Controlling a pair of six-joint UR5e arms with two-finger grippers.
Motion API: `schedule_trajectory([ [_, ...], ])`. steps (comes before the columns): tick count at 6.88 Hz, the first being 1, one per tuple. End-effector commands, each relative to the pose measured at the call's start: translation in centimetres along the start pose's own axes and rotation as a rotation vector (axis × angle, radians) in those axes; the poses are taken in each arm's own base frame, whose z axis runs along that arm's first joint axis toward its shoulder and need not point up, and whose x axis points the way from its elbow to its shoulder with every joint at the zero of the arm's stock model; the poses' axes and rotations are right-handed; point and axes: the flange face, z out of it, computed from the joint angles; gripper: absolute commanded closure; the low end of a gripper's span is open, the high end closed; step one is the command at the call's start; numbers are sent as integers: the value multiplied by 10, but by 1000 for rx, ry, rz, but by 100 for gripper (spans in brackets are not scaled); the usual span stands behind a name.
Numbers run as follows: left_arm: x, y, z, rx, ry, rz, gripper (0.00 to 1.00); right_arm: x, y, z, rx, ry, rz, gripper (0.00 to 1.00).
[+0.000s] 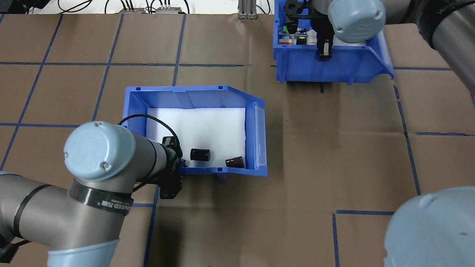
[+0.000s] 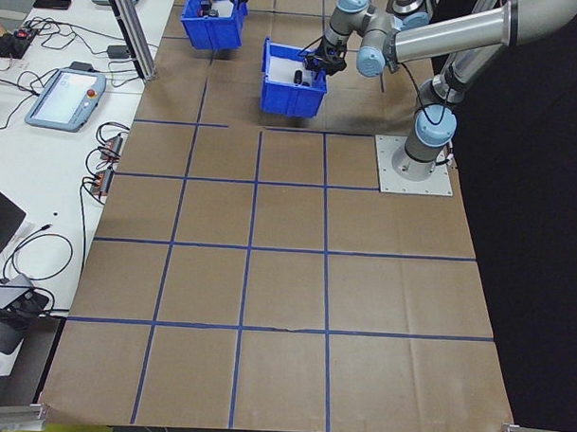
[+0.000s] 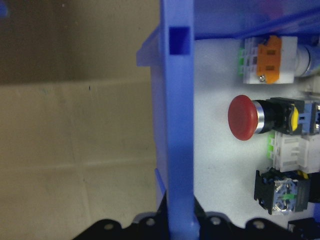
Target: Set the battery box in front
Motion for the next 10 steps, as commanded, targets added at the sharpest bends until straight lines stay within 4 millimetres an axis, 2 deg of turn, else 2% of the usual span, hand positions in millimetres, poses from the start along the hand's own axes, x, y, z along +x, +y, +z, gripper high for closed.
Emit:
schedule_trajectory([
  [1, 59, -62, -1, -42, -19, 39, 100, -17, 76, -4, -5, -15, -45, 94],
  [2, 96, -77, 0, -52, -12, 18, 100, -25, 107, -10, -3, -13, -66, 94],
  [3, 131, -79, 9, -55, -19, 19, 100, -40, 130, -12, 0, -22, -87, 94],
  [4, 154, -72, 30, -61, -35, 35, 100, -62, 147, -11, 0, -37, -92, 94],
  [5, 170, -59, 43, -64, -48, 49, 100, -91, 155, -7, 7, -57, -85, 94],
  [7, 201, -2, 69, -86, -60, 132, 100, -141, 152, 5, 9, -61, -76, 94],
  [8, 216, 24, 78, -93, -49, 86, 100, -161, 147, 13, 16, -75, -80, 94],
  [10, 237, 78, 96, -104, -47, 62, 100, -199, 141, 8, 23, -66, -88, 94],
])
